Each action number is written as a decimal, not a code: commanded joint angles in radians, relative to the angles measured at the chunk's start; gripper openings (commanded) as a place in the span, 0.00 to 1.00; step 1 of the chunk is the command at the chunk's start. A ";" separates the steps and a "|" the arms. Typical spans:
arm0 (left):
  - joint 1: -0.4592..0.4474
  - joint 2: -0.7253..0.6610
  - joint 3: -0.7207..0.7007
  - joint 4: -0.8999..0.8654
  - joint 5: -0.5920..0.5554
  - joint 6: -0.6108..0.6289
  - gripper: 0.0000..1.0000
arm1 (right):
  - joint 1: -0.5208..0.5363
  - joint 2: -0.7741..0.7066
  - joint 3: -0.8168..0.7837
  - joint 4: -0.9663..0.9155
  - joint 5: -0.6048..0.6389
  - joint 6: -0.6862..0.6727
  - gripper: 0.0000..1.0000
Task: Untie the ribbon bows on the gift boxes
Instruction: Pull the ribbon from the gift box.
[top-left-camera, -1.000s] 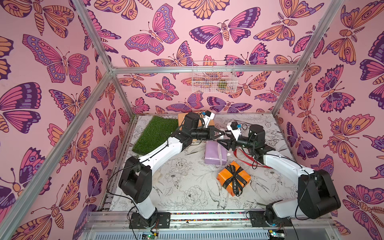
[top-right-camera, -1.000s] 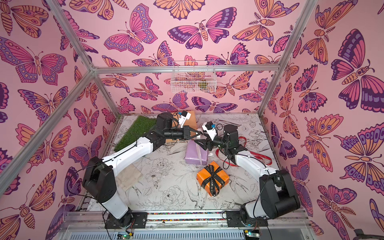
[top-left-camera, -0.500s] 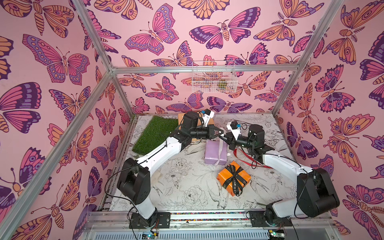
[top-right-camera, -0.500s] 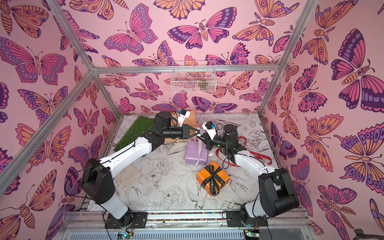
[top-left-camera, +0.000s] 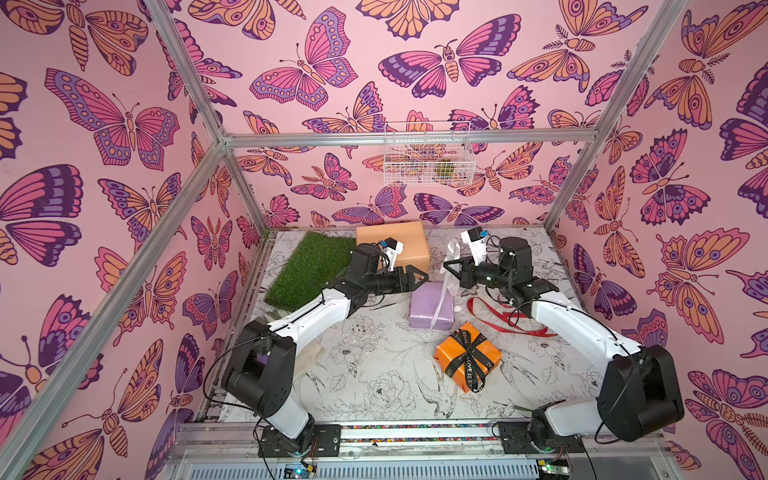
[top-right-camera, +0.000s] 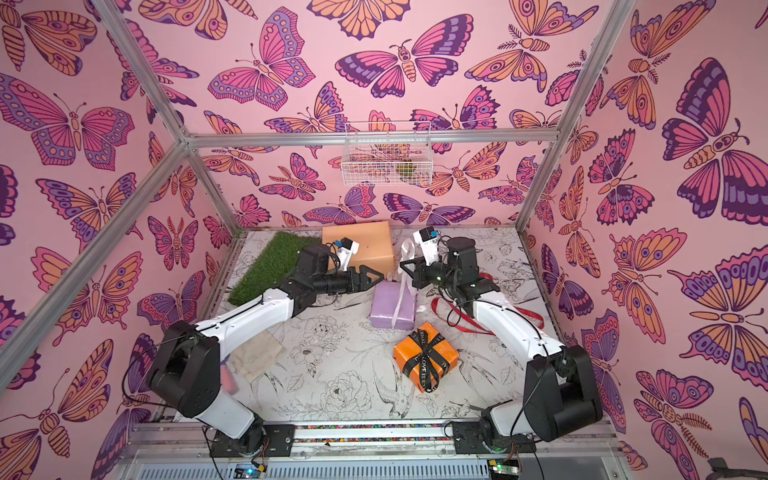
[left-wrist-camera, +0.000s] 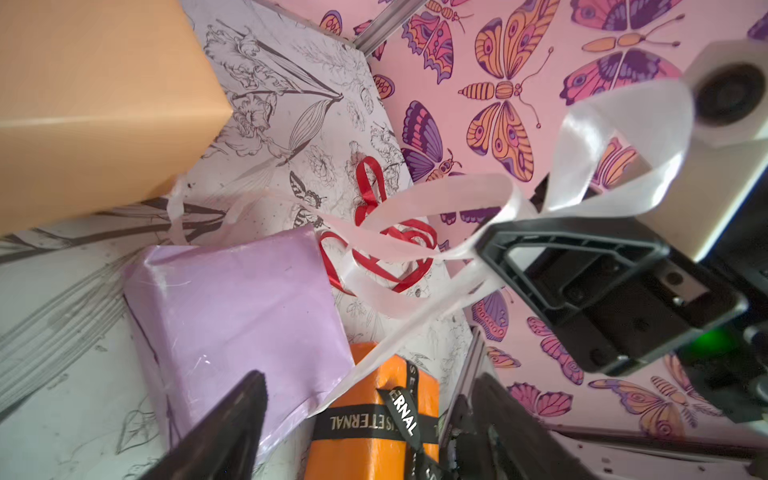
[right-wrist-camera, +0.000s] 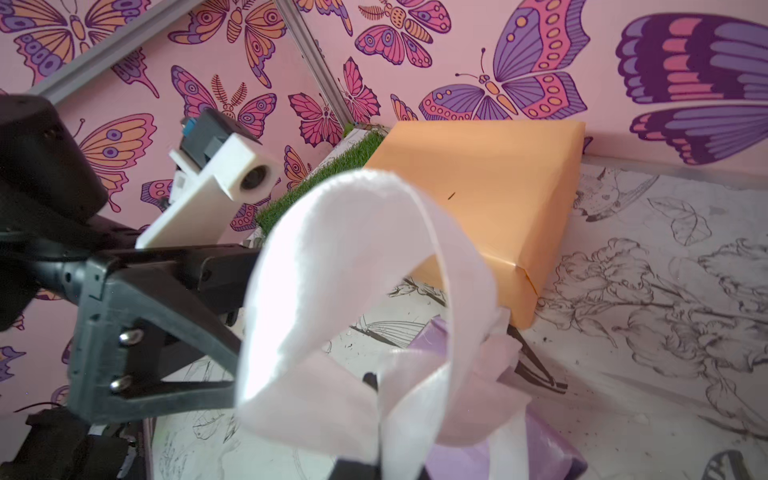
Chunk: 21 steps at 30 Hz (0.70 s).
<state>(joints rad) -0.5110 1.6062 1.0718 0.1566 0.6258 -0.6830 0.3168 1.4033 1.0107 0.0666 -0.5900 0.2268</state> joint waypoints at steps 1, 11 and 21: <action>-0.007 0.031 -0.052 0.228 0.026 -0.081 0.00 | 0.007 -0.048 0.006 -0.068 0.048 0.089 0.00; -0.081 0.268 0.004 0.472 0.091 -0.233 0.00 | 0.008 -0.137 -0.026 -0.123 0.069 0.137 0.00; -0.148 0.344 0.093 0.230 -0.010 -0.078 0.00 | 0.011 -0.120 0.035 -0.171 0.053 0.130 0.00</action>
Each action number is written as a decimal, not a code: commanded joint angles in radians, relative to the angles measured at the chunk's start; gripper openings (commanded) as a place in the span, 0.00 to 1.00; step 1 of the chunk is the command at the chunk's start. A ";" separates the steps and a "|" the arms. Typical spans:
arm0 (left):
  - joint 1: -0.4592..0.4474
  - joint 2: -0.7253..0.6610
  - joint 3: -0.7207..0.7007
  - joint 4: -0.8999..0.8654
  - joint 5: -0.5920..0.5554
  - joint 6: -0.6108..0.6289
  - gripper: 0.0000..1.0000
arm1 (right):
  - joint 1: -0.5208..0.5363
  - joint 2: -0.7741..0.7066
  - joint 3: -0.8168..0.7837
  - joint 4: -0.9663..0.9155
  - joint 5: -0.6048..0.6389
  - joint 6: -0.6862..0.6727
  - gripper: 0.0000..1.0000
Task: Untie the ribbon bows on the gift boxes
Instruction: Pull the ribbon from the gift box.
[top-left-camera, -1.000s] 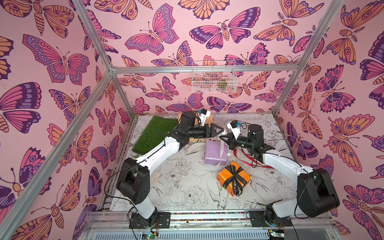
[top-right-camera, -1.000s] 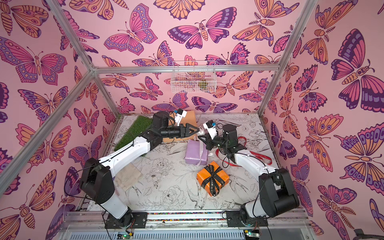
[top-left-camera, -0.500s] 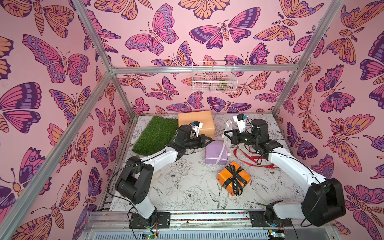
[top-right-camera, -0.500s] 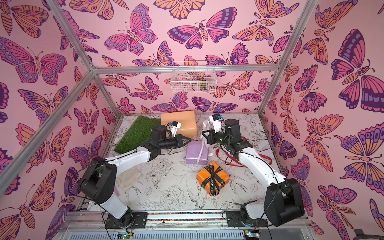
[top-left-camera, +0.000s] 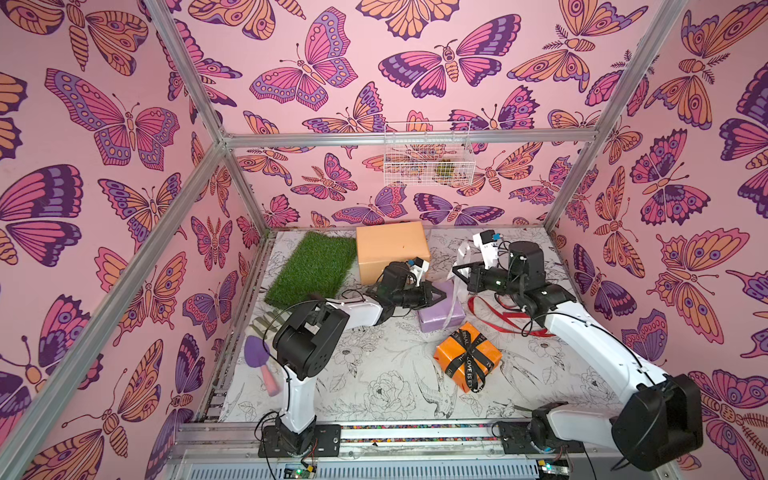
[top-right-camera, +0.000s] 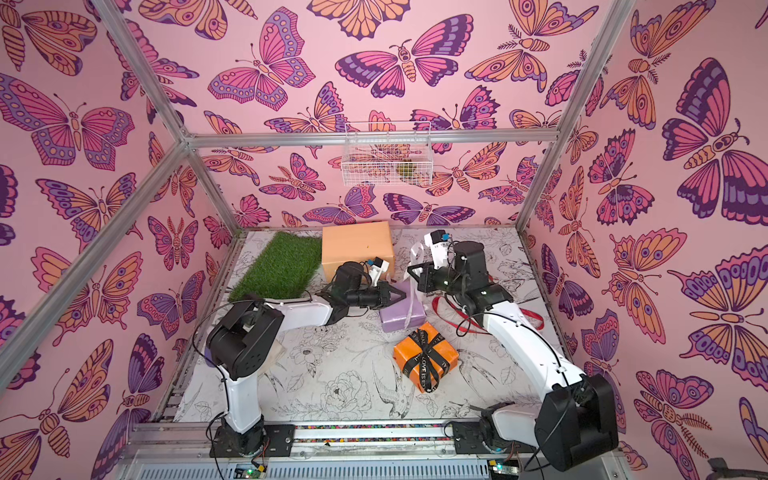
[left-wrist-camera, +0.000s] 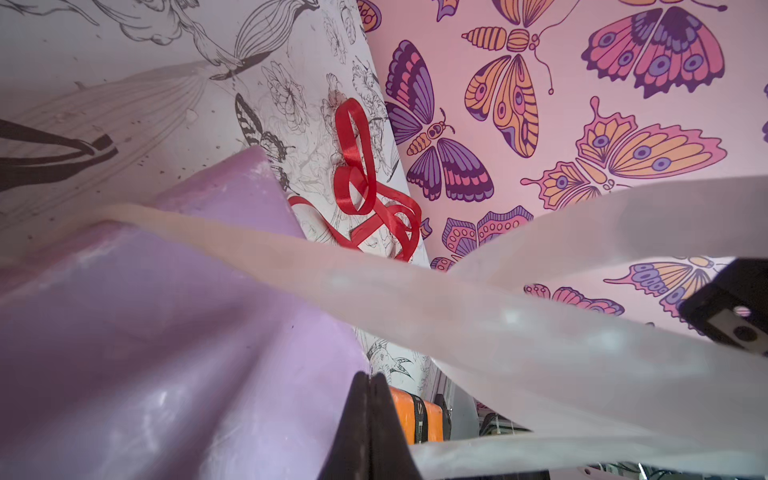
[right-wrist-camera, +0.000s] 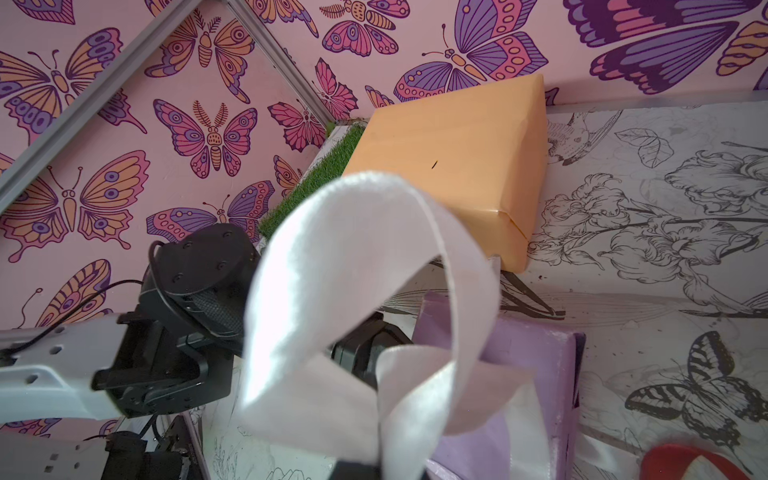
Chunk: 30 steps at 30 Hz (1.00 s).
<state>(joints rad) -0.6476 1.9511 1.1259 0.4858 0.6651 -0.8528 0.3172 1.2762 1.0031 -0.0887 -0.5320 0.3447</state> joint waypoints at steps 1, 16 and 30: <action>-0.018 -0.005 0.055 -0.154 -0.080 0.127 0.00 | 0.013 0.013 0.047 -0.017 -0.010 0.016 0.00; -0.055 0.076 0.188 -0.558 -0.243 0.339 0.00 | 0.036 0.025 0.203 -0.058 -0.034 0.022 0.00; -0.055 0.071 0.196 -0.597 -0.247 0.362 0.00 | 0.024 -0.029 0.580 -0.254 0.144 -0.044 0.00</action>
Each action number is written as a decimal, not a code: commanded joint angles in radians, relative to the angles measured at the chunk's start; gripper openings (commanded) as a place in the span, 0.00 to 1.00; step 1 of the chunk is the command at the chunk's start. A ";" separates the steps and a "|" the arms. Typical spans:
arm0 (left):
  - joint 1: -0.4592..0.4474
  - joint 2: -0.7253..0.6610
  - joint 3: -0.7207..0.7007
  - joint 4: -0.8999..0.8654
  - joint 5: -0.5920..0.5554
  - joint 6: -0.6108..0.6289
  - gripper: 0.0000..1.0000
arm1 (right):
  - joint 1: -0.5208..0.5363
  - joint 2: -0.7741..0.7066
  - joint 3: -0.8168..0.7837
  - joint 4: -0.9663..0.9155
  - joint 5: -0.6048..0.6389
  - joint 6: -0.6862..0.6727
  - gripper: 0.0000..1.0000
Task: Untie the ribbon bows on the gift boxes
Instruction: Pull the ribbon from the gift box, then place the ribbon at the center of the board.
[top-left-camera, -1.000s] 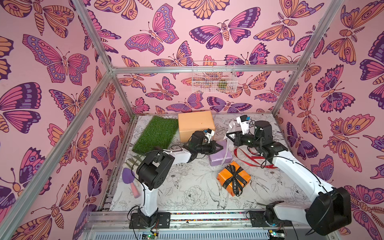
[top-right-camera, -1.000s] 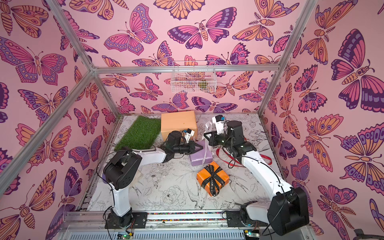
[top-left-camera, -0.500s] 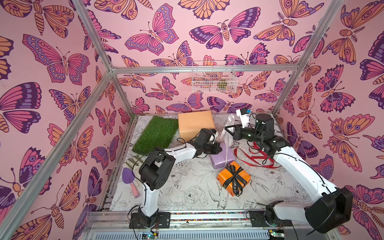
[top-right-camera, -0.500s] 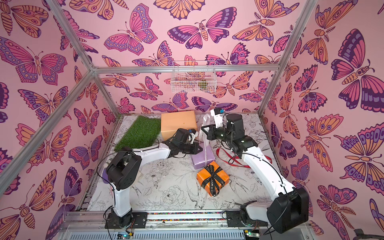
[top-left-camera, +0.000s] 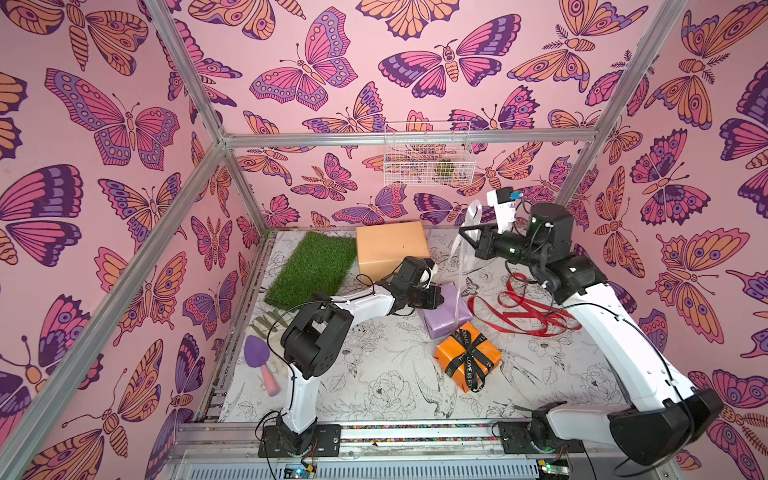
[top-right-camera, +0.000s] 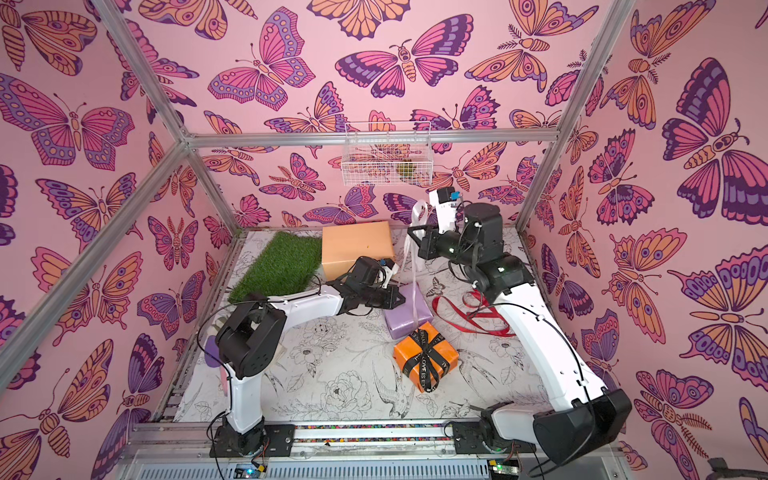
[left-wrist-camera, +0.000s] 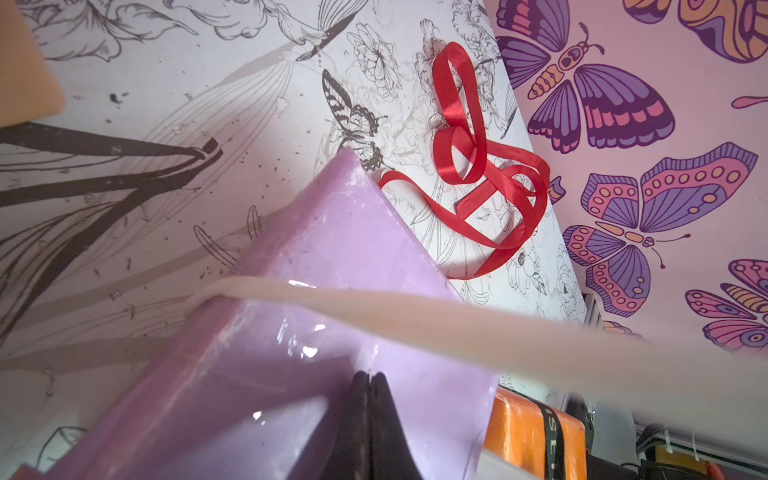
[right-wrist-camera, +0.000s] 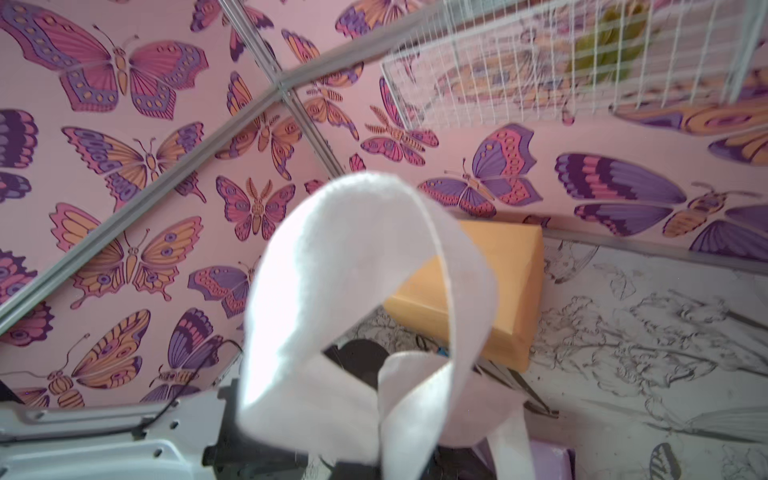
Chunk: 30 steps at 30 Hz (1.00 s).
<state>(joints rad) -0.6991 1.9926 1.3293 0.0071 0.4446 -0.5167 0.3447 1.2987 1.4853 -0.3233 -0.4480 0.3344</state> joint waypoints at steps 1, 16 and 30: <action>-0.004 0.030 -0.007 -0.120 -0.027 0.026 0.00 | -0.005 -0.057 0.114 -0.024 0.081 -0.047 0.00; -0.002 0.029 0.004 -0.134 -0.020 0.027 0.00 | -0.188 -0.084 0.128 -0.067 0.257 -0.111 0.00; 0.010 -0.138 -0.019 -0.132 -0.042 0.021 0.01 | -0.329 0.060 -0.457 0.094 0.354 0.059 0.00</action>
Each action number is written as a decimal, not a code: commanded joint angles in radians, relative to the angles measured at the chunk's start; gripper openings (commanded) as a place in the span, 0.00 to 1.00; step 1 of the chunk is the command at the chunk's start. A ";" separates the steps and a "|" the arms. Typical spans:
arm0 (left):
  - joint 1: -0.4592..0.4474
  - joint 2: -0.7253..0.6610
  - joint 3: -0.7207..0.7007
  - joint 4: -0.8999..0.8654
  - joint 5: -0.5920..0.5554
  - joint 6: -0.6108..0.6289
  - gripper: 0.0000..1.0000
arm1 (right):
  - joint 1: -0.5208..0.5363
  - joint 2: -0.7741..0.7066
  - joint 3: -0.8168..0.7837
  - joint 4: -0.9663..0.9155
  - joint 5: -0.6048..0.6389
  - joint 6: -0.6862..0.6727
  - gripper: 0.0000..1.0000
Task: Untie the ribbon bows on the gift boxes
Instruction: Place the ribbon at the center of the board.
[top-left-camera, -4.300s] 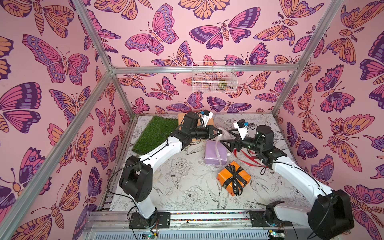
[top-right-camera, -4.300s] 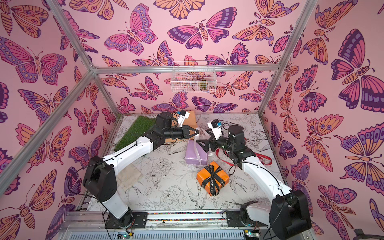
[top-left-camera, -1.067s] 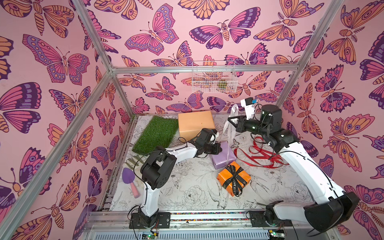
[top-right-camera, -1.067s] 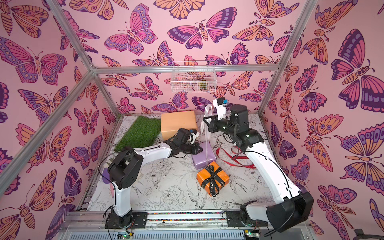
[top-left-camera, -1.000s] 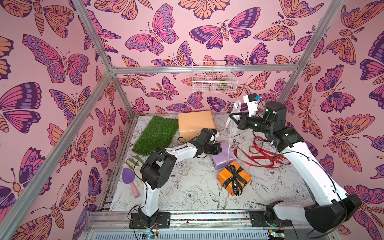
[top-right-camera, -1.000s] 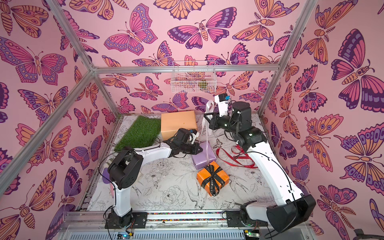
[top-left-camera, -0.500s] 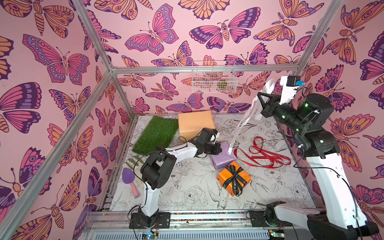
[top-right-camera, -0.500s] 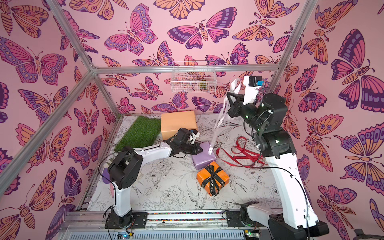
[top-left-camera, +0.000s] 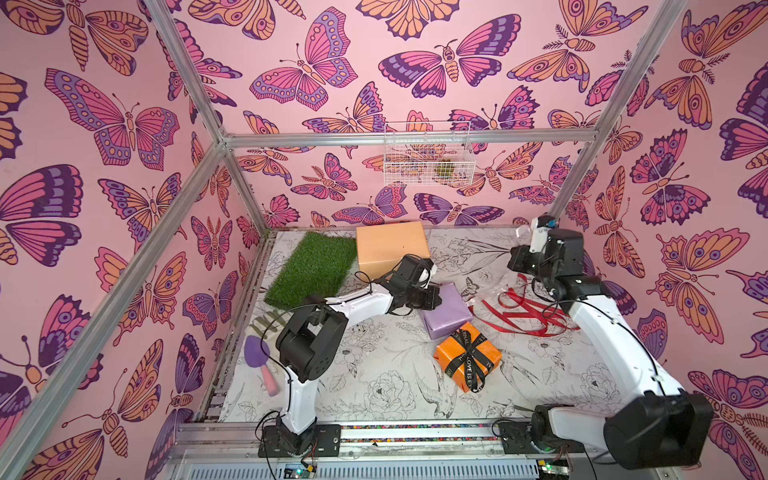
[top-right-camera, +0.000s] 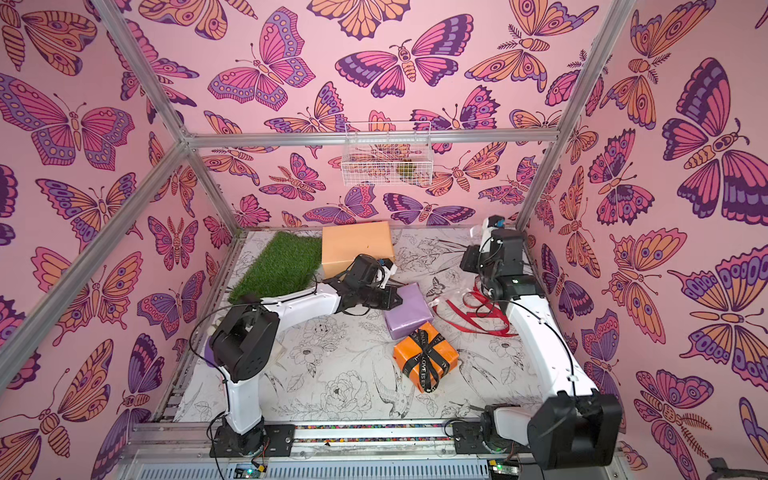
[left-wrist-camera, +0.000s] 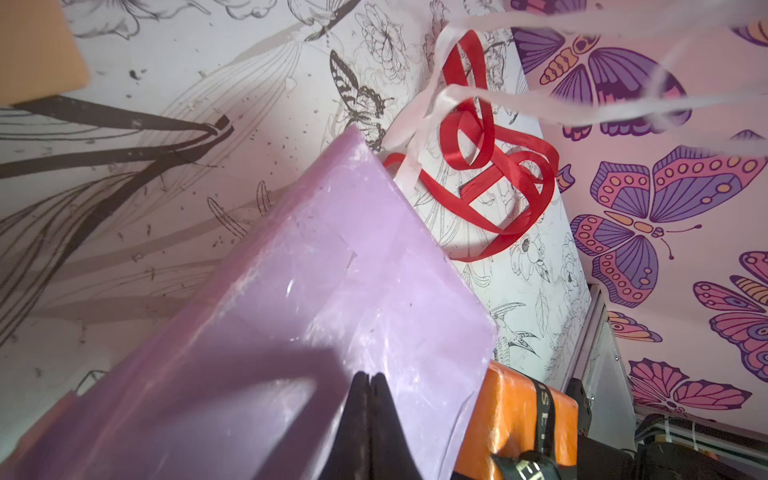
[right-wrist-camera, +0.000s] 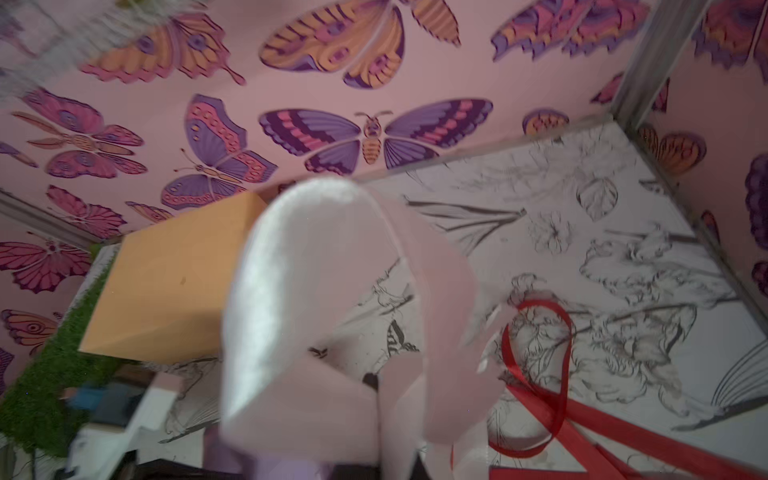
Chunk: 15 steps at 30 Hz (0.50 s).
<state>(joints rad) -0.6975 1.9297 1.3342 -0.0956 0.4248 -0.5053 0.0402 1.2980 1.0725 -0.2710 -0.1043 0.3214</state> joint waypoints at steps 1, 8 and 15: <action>0.009 -0.090 -0.032 -0.029 -0.023 0.013 0.01 | -0.032 0.094 -0.055 0.032 0.002 0.077 0.00; 0.012 -0.187 -0.106 -0.029 -0.007 0.008 0.08 | -0.068 0.268 0.006 -0.153 -0.125 0.074 1.00; 0.012 -0.257 -0.227 0.001 0.003 -0.032 0.25 | -0.068 0.155 -0.176 -0.035 -0.294 0.128 1.00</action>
<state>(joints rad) -0.6918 1.6928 1.1576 -0.1028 0.4183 -0.5175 -0.0257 1.5055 0.9501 -0.3332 -0.2890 0.4152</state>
